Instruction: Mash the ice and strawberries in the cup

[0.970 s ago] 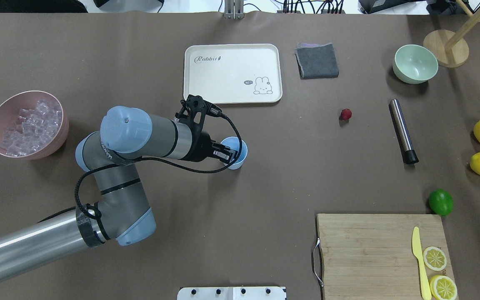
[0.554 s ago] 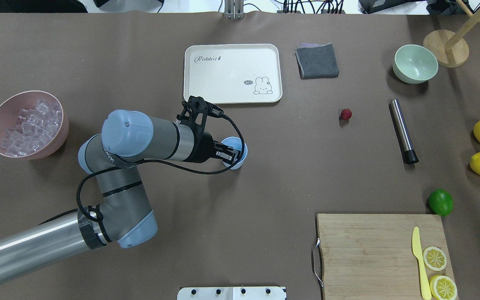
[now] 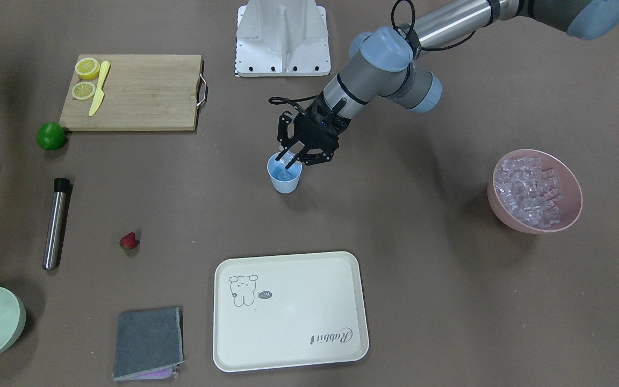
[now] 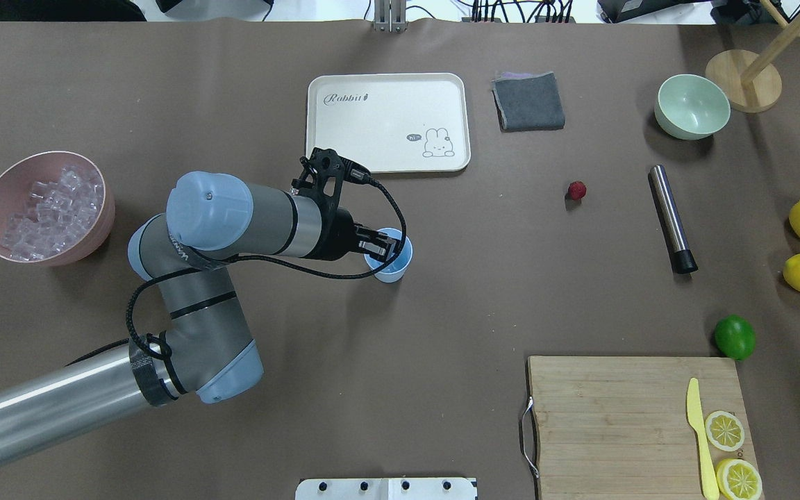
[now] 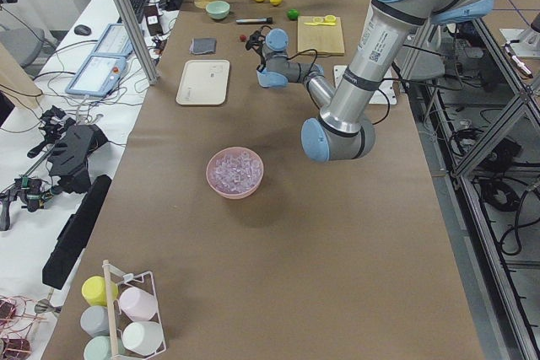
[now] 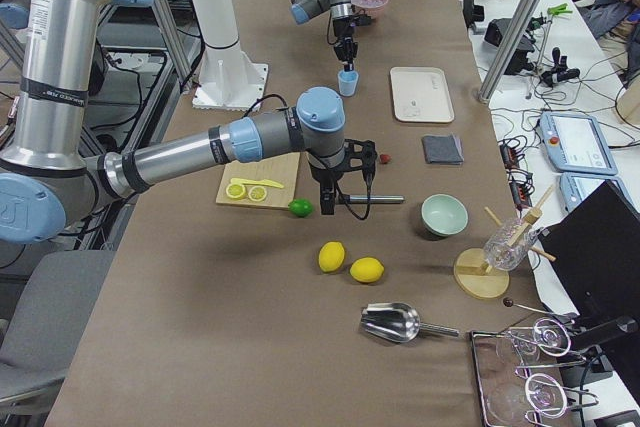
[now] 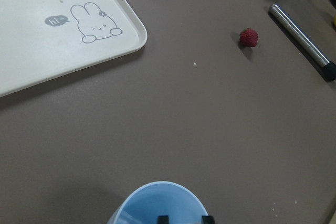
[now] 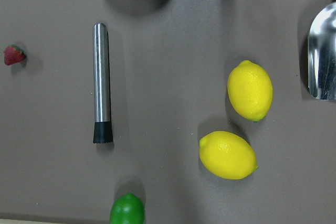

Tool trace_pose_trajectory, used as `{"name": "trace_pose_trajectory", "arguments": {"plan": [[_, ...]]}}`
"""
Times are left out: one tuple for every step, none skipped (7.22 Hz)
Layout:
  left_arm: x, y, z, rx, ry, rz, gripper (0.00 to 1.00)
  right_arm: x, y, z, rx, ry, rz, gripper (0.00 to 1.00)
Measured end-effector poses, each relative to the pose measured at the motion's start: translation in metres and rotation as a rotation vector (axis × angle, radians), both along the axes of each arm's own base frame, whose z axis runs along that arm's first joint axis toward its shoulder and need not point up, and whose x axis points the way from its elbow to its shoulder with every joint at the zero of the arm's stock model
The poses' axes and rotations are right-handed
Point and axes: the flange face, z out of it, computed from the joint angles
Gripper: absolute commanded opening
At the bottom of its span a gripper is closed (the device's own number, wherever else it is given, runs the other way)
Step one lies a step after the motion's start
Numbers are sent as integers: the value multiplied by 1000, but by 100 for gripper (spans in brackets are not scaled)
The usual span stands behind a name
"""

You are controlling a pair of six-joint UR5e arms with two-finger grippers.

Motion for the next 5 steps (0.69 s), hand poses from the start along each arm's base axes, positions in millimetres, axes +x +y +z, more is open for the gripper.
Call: {"name": "trace_pose_trajectory", "arguments": {"plan": [[0,-1,0,3,4,-9,91,0,0,0,1,0,0,100],[1,-1,-1,6,12,-14,95,0,0,-1,1,0,1,100],[1,-1,-3,8,18,-15,96,0,0,-2,3,0,1,100],[1,-1,-4,9,22,-16,97,0,0,-4,7,-2,1,100],[-2,-3,-5,10,25,-20,97,0,0,-6,11,-4,1,100]]}}
